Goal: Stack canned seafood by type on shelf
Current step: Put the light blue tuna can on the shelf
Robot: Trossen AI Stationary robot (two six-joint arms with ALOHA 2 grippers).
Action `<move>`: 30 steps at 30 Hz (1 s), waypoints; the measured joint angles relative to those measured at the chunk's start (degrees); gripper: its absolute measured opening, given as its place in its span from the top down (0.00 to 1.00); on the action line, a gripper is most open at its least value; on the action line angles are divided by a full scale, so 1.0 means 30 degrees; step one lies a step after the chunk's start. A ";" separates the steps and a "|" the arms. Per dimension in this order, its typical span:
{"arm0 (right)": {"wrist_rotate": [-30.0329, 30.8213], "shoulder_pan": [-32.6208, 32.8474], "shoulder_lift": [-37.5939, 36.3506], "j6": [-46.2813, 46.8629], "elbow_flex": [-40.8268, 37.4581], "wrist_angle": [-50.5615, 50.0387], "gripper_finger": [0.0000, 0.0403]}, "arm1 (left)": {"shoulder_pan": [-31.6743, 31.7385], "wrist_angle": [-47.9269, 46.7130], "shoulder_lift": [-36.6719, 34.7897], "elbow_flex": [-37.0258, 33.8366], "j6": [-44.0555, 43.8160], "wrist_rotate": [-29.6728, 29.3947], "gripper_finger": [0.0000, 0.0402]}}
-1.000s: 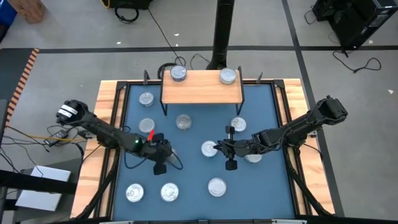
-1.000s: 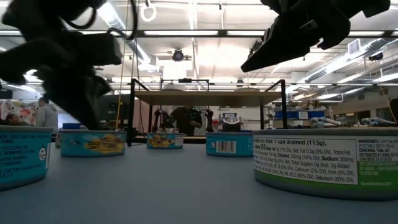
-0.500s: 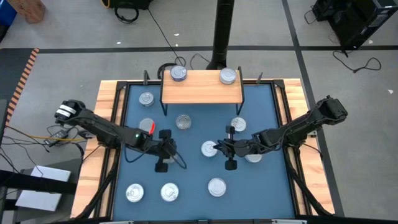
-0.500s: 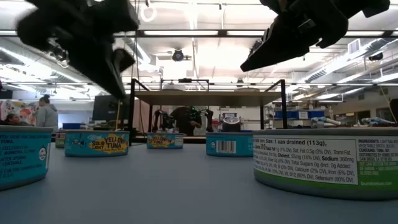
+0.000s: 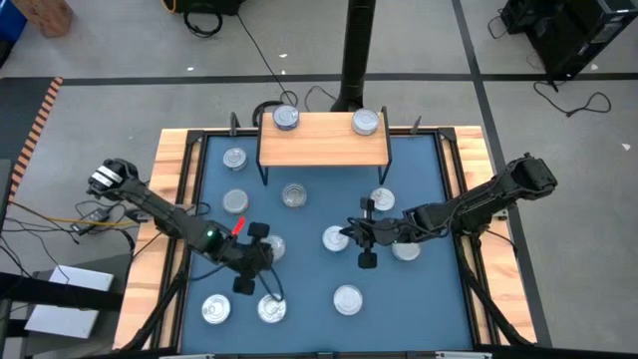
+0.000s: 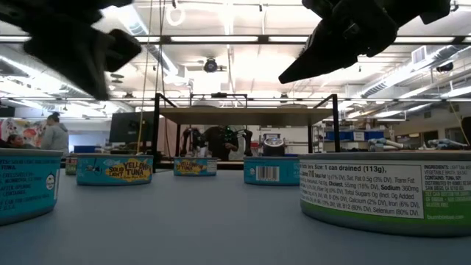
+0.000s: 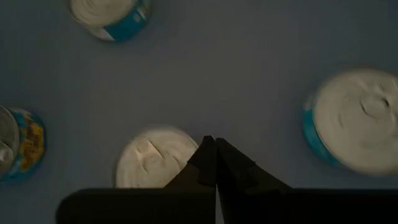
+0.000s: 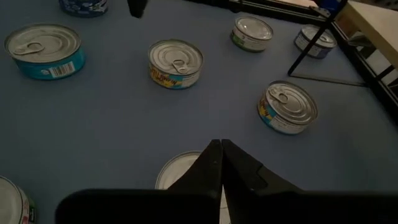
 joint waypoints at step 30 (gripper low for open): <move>-0.0006 -0.0459 0.0000 0.0198 0.0000 -0.0015 0.95 | -0.2182 -0.2567 0.2242 -0.0007 -0.1780 -0.3544 0.68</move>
